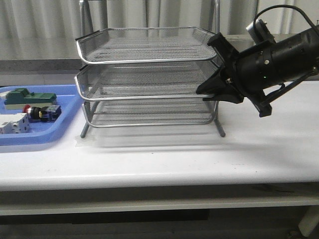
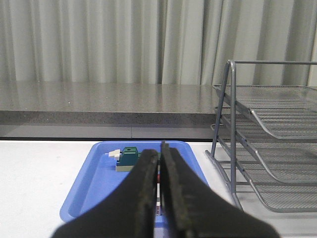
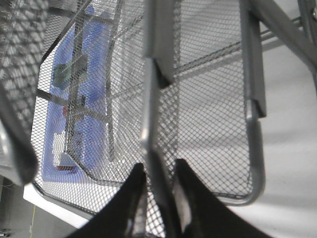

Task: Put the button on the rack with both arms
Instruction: 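Reach the right gripper to the front edge of the middle wire tray, then pull the middle wire tray out toward the robot with the right gripper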

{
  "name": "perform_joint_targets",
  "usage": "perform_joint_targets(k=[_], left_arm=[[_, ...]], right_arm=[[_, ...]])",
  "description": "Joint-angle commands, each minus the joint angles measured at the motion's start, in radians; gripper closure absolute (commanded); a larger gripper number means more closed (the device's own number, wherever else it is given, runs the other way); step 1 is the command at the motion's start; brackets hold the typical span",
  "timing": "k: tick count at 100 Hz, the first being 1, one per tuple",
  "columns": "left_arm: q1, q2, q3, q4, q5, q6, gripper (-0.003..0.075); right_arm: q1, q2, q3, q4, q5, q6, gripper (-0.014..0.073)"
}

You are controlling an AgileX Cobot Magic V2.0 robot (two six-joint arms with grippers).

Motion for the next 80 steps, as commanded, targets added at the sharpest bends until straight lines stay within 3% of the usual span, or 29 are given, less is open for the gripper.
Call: perform_joint_targets(k=[1, 14, 52, 80], left_arm=[[0.0, -0.034, 0.047, 0.001, -0.074, -0.008, 0.0716], [0.0, -0.034, 0.047, 0.001, -0.074, -0.008, 0.0716], [0.0, -0.034, 0.047, 0.001, -0.074, -0.008, 0.0716], [0.0, -0.034, 0.047, 0.001, -0.074, -0.008, 0.0716]], right_arm=[[0.0, -0.043, -0.029, 0.066, 0.053, -0.016, 0.0582], [0.0, -0.043, -0.028, 0.052, 0.056, -0.016, 0.0661], [0.002, -0.045, 0.075, -0.016, 0.177, -0.018, 0.066], [0.002, -0.048, 0.219, -0.017, 0.271, -0.103, 0.066]])
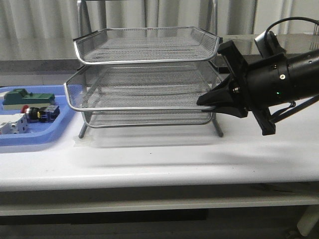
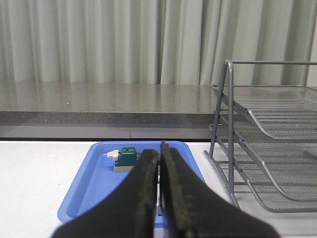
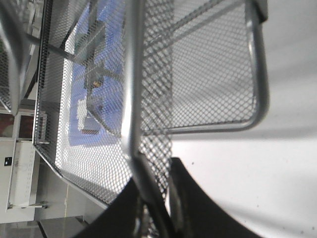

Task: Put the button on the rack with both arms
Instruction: 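Pull the middle wire tray out toward the robot with the right gripper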

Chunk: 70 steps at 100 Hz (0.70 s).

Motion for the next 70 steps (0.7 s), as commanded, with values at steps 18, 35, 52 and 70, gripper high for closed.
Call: perform_joint_targets(k=[18, 35, 52, 70], left_arm=[[0.0, -0.034, 0.047, 0.001, -0.074, -0.008, 0.0716], [0.0, -0.034, 0.047, 0.001, -0.074, -0.008, 0.0716], [0.0, -0.034, 0.047, 0.001, -0.074, -0.008, 0.0716], [0.0, -0.034, 0.047, 0.001, -0.074, -0.008, 0.0716]], right_arm=[[0.015, -0.066, 0.151, -0.043, 0.08, -0.065, 0.066], [0.015, -0.14, 0.238, -0.012, 0.073, -0.104, 0.066], [0.015, -0.186, 0.255, -0.012, 0.074, -0.11, 0.066], [0.014, -0.2, 0.255, -0.01, 0.074, -0.11, 0.0658]])
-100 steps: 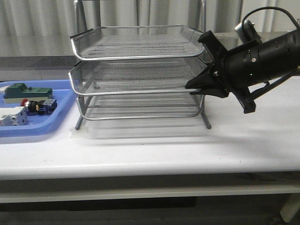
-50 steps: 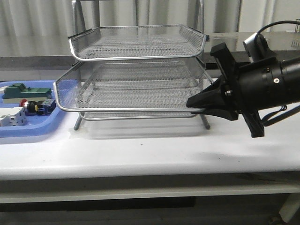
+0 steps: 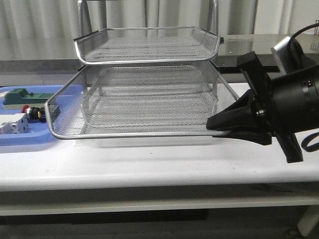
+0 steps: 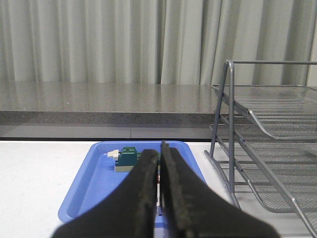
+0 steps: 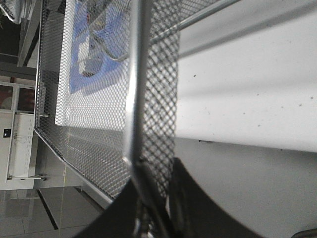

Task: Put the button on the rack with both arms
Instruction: 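Pull the middle wire tray out toward the robot with the right gripper, then open the right gripper and withdraw it from the tray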

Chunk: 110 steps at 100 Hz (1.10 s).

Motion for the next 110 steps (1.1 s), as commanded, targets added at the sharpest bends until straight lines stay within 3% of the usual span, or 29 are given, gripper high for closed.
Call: perform_joint_targets(k=[1, 16, 36, 47, 110], left_arm=[[0.0, -0.034, 0.047, 0.001, -0.074, -0.008, 0.0716], [0.0, -0.034, 0.047, 0.001, -0.074, -0.008, 0.0716], [0.0, -0.034, 0.047, 0.001, -0.074, -0.008, 0.0716], [0.0, -0.034, 0.047, 0.001, -0.074, -0.008, 0.0716], [0.0, -0.034, 0.047, 0.001, -0.074, -0.008, 0.0716]], right_arm=[[0.015, -0.037, 0.002, -0.012, 0.026, -0.009, 0.0658], [0.015, -0.037, 0.002, -0.011, 0.033, -0.009, 0.0559], [0.014, -0.037, 0.002, 0.005, 0.058, -0.009, 0.0198], [0.011, -0.037, 0.002, 0.016, 0.059, -0.009, 0.0095], [-0.004, -0.173, 0.032, -0.027, 0.003, 0.05, 0.0085]])
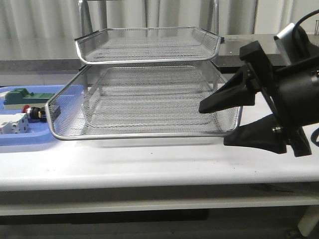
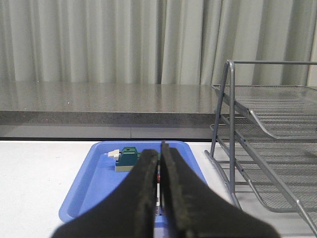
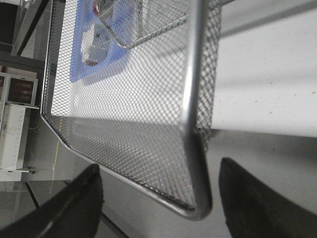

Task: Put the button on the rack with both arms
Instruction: 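Open the right gripper and withdraw it from the tray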

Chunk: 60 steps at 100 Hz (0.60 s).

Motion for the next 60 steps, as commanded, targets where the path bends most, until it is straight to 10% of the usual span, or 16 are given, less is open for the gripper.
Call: perform_joint_targets(k=[1, 27, 60], left_arm=[[0.0, -0.034, 0.047, 0.001, -0.074, -0.008, 0.0716], [0.0, -0.034, 0.047, 0.001, -0.074, -0.008, 0.0716], [0.0, -0.034, 0.047, 0.001, -0.074, -0.008, 0.0716]], right_arm=[[-0.018, -0.07, 0.008, -0.001, 0.047, 0.021, 0.0085], [-0.166, -0.241, 0.091, -0.17, 0.047, 0.125, 0.0085], [-0.388, -0.566, 0.025, -0.695, 0.043, 0.514, 0.0085]])
